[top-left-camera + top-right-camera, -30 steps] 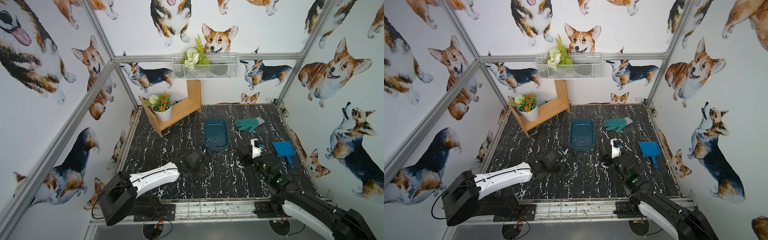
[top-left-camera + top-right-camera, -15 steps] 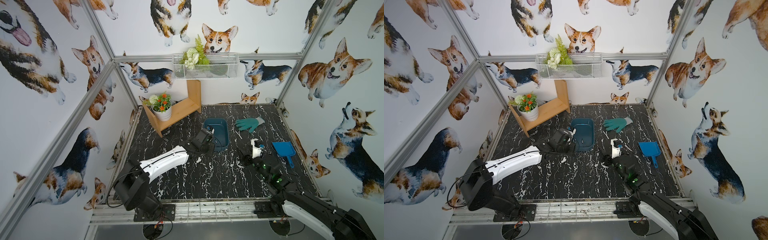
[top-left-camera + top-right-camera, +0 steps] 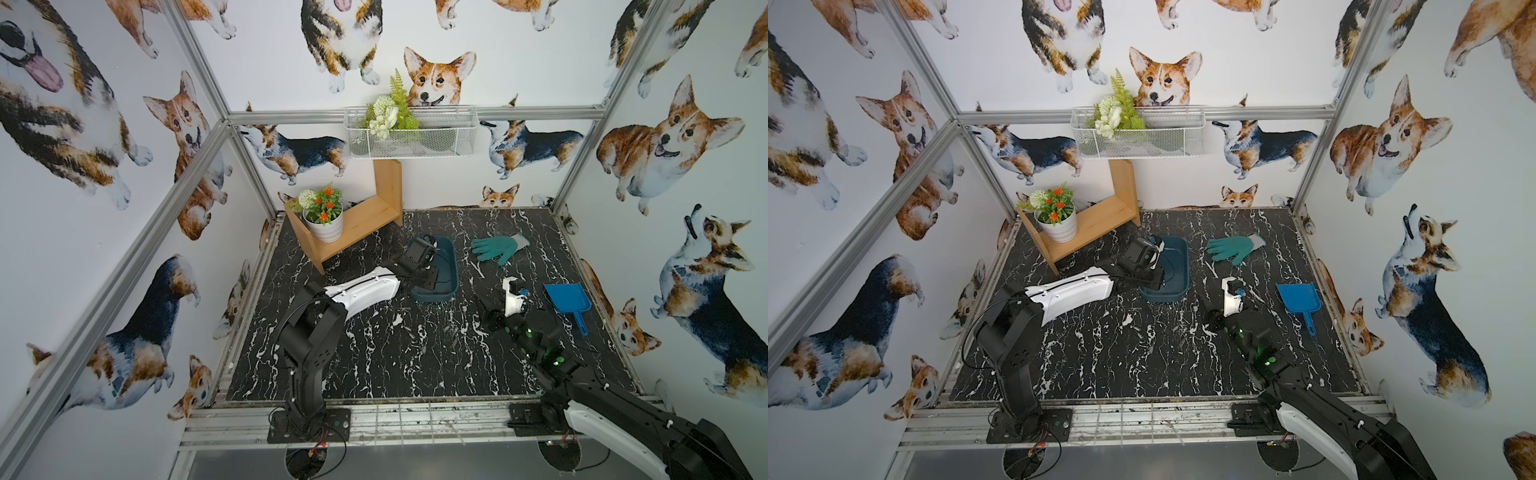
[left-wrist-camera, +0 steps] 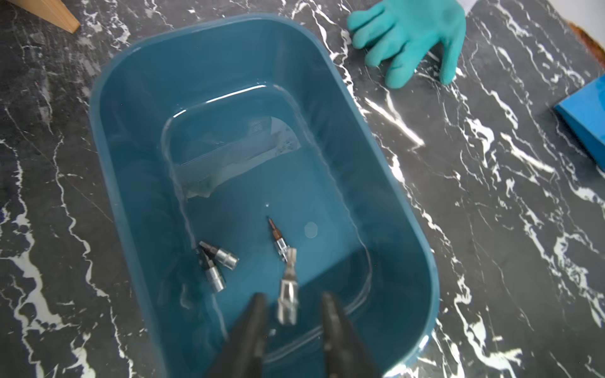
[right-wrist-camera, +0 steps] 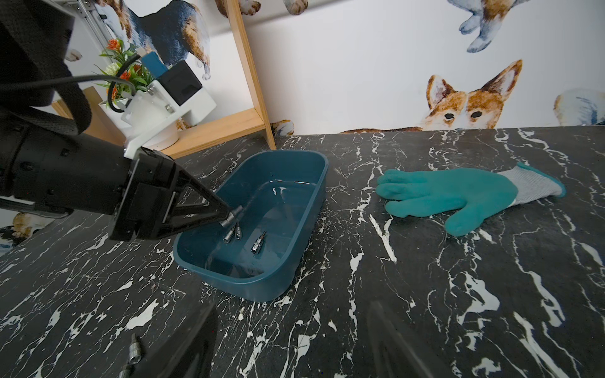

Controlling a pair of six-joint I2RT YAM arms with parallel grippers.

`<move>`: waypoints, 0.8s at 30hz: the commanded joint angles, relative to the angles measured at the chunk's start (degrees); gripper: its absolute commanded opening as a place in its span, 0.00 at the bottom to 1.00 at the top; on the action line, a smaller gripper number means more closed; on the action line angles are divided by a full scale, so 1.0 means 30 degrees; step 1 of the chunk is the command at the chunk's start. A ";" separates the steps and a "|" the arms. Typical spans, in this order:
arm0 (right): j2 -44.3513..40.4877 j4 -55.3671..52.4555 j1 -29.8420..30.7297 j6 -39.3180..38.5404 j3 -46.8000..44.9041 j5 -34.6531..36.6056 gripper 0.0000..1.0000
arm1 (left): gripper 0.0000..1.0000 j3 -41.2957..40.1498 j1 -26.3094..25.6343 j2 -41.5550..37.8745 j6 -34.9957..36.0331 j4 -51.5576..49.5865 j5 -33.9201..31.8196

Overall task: Put the bit on the desktop into the storage box
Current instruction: Place the screwdriver bit in the storage box.

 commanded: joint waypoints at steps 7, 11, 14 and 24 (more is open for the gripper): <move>0.0712 -0.0925 0.0028 0.1264 0.0955 0.0735 0.80 | 0.84 -0.2971 0.0822 -0.3847 -0.0700 0.2255 0.0033; 0.1407 -0.2438 0.0057 0.2055 0.1868 0.0638 0.80 | 0.89 -0.5566 0.1695 -0.6599 -0.1031 0.3077 0.0025; 0.1889 -0.3754 0.0058 0.2849 0.2483 0.0376 0.80 | 0.92 -0.7603 0.2512 -0.8774 -0.1061 0.3409 -0.0353; 0.3066 -0.7628 0.1461 0.4585 0.4133 -0.0968 0.78 | 1.00 -1.5728 0.4453 -1.6173 -0.1970 0.5711 -0.2996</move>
